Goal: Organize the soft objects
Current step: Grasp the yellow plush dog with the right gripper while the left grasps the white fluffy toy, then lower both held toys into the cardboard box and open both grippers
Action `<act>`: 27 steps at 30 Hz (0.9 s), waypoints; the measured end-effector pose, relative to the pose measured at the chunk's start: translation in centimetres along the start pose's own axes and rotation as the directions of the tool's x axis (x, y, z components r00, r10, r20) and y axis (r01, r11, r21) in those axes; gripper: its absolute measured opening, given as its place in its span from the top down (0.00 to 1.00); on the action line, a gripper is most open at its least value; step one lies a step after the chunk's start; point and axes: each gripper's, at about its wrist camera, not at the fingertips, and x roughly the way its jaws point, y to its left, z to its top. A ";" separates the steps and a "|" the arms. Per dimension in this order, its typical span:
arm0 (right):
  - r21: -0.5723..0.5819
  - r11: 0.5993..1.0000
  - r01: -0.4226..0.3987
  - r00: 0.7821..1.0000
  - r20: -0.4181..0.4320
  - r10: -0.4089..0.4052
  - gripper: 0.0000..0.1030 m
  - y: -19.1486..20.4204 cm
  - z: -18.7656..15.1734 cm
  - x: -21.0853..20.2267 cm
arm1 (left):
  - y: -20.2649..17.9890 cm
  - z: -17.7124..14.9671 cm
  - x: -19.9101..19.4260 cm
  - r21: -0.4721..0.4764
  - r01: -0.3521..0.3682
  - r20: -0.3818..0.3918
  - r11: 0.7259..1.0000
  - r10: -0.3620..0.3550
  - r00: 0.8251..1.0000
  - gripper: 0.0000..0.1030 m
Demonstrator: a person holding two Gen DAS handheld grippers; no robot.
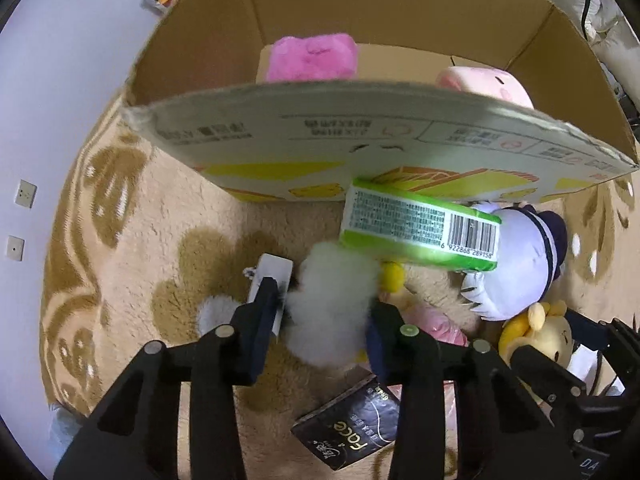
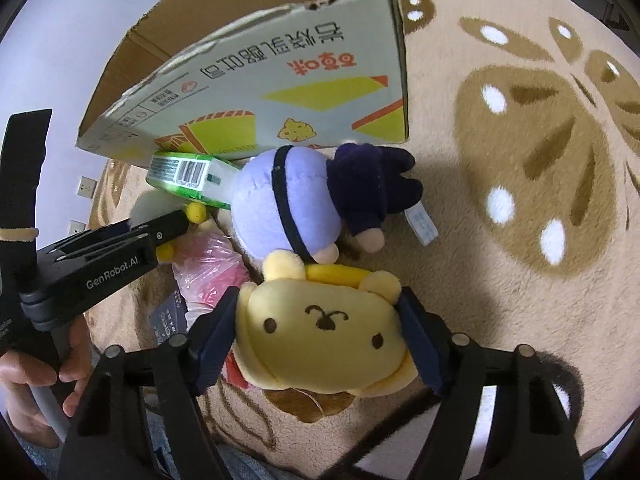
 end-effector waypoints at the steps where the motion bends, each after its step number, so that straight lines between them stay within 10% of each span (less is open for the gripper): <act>1: -0.002 1.000 -0.003 1.000 0.005 0.003 0.26 0.0 -0.1 -0.1 | 0.1 -0.1 -0.2 -0.003 -0.001 0.007 1.000 0.001 1.000 0.65; 17: -0.031 0.999 -0.024 0.969 0.247 0.031 0.26 0.0 -1.8 -7.1 | 1.6 -2.6 -6.8 -0.066 0.027 0.154 0.997 -0.017 0.988 0.72; 27: -0.096 0.994 -0.056 0.862 0.497 0.096 0.26 0.9 -2.8 -12.5 | 2.0 -3.3 -13.8 -0.060 -0.009 0.371 0.998 0.031 0.928 0.72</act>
